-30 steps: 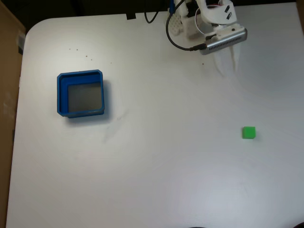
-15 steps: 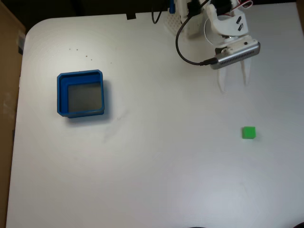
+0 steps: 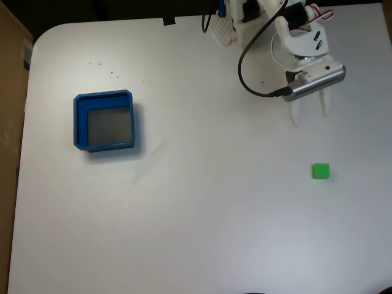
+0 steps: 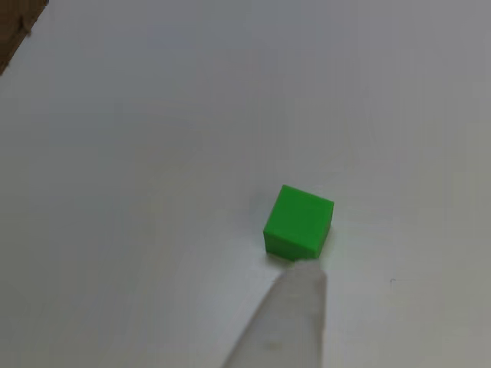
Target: Pick up green cube and drop it in the blue box
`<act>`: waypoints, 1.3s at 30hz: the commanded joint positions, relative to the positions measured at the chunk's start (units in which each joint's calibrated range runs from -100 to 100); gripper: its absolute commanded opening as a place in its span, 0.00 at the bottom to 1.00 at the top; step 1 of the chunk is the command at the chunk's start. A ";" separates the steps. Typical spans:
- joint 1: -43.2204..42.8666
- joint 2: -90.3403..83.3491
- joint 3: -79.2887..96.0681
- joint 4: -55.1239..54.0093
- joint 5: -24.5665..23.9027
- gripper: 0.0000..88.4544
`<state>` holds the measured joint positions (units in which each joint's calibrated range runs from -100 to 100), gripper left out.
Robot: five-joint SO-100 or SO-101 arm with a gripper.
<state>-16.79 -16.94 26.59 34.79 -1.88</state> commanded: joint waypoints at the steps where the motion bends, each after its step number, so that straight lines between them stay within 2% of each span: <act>1: -0.77 2.85 -9.06 -0.72 -0.20 0.32; 7: -0.77 11.38 -16.56 -0.63 -1.56 0.32; 14: -0.84 14.81 -19.63 -0.63 -8.50 0.32; 23: -1.28 28.51 -36.44 -0.63 -8.64 0.32; 30: -1.93 34.36 -38.42 -0.06 -8.64 0.32; 33: -1.93 35.28 -38.51 5.38 -8.64 0.32; 39: -1.71 35.87 -45.02 25.16 -8.74 0.32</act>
<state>-18.71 19.60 -10.65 51.63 -10.72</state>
